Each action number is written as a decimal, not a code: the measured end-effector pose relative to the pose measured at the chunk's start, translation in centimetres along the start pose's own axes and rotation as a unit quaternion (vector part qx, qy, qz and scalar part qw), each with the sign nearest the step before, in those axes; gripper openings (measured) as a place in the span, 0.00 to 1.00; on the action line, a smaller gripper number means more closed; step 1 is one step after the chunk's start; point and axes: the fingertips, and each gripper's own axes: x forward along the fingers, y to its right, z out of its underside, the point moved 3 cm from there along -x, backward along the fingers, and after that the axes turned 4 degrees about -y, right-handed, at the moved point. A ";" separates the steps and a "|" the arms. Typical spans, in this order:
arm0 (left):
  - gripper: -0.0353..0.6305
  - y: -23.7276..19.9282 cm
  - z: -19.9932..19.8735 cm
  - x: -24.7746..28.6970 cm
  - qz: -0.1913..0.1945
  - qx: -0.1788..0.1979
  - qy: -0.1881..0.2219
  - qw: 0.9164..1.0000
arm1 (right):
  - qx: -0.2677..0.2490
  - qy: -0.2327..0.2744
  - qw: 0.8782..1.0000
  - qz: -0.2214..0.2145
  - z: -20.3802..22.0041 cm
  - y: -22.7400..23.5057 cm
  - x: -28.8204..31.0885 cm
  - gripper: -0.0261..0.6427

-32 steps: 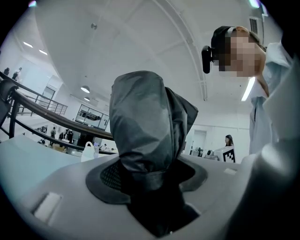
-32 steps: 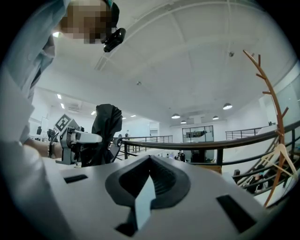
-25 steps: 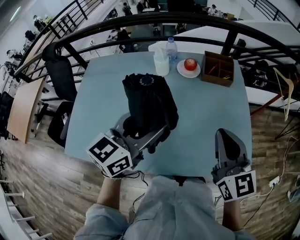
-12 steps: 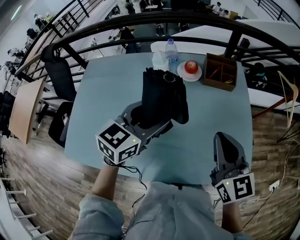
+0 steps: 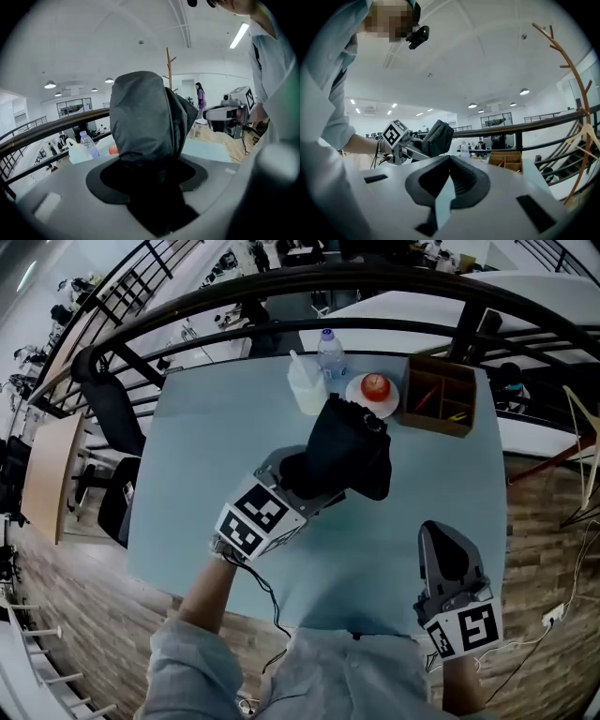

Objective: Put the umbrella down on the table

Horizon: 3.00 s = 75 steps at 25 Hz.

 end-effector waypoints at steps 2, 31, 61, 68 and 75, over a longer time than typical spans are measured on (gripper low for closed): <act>0.44 -0.6 0.5 1.8 0.005 0.020 -0.025 0.999 | 0.005 -0.004 1.000 -0.001 0.4 0.7 0.5 0.03; 0.44 -6.6 9.5 19.8 0.057 0.207 -0.294 0.931 | 0.064 -0.052 0.997 -0.003 5.3 7.4 3.9 0.03; 0.50 -7.4 8.2 17.7 -0.022 0.202 -0.245 0.948 | 0.047 -0.041 0.998 -0.004 4.1 4.0 2.8 0.03; 0.29 -6.4 3.9 13.1 -0.083 0.085 -0.120 0.986 | 0.029 -0.025 0.999 -0.005 2.8 1.6 1.5 0.03; 0.06 -3.8 0.6 7.0 -0.111 0.043 -0.024 0.993 | 0.008 -0.005 1.000 0.001 0.7 -1.3 -0.7 0.03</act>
